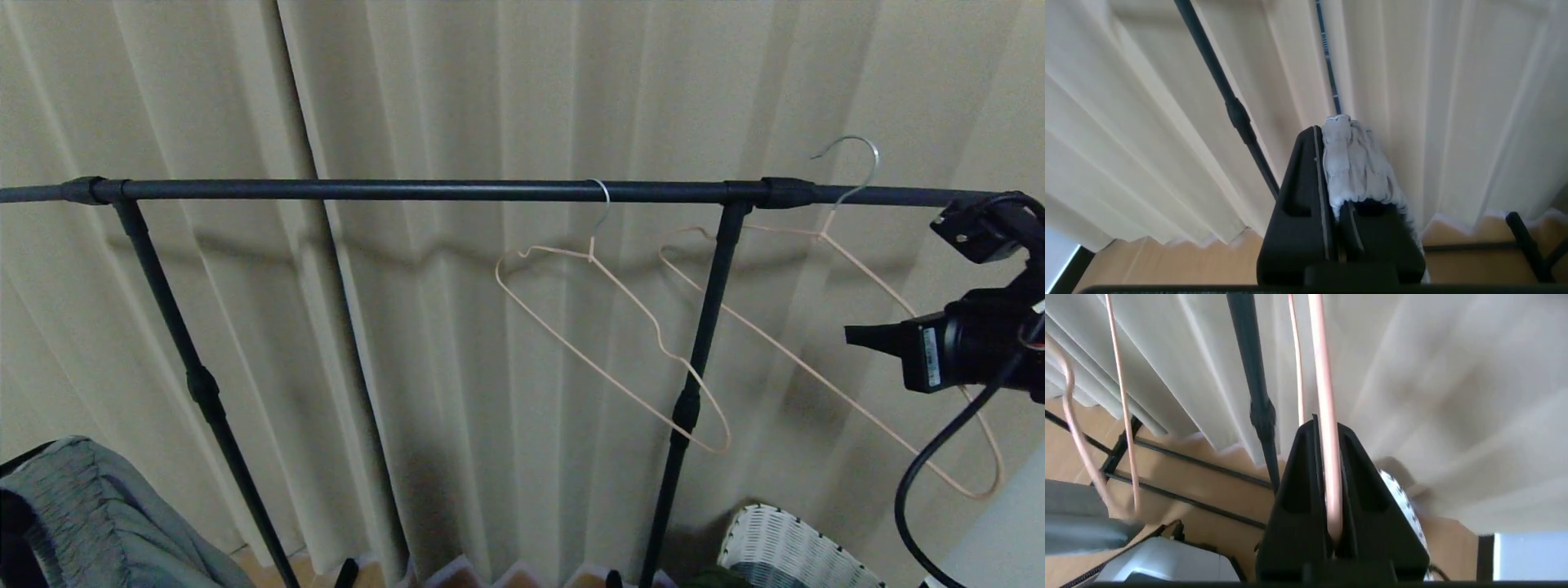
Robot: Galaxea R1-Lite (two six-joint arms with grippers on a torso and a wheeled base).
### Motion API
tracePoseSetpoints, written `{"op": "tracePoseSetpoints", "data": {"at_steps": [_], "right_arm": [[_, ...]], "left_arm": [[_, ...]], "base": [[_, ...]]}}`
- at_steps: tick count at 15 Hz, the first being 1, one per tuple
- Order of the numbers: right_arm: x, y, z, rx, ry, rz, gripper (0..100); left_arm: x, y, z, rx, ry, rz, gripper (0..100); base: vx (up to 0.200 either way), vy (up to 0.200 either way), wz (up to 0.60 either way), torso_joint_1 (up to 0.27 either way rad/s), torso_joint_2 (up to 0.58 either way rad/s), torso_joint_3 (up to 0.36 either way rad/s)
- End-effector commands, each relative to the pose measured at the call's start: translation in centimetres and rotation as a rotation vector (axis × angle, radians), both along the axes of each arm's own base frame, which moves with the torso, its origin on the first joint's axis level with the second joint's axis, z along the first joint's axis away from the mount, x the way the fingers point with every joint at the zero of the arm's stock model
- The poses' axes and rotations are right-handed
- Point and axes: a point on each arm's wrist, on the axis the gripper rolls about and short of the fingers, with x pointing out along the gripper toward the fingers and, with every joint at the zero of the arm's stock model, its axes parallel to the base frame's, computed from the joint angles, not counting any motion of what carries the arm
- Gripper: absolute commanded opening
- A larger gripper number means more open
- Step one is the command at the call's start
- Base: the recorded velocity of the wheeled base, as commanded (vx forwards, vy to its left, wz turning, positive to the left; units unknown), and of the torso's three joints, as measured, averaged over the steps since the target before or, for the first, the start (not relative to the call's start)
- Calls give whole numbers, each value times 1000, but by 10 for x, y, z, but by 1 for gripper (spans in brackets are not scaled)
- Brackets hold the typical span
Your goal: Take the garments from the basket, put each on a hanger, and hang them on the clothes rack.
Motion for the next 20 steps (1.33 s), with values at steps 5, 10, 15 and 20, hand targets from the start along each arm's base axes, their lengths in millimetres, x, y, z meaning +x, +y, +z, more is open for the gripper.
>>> {"op": "tracePoseSetpoints", "data": {"at_steps": [5,10,15,20], "right_arm": [[-62,-19,-14,-3,-32,-73,0],[-76,-25,-31,-5,10,-110,0],[-79,-25,-34,1,12,-113,0],[-80,-24,-35,13,-73,-100,0]], "left_arm": [[0,0,-1,0,2,4,0],[0,0,-3,0,14,4,0],[0,0,-9,1,35,3,0],[-1,0,-8,-8,31,-20,0]], "base": [[-160,0,0,6,5,3],[-200,0,0,-4,4,5],[-80,0,0,0,-1,3],[0,160,0,7,2,3]]}}
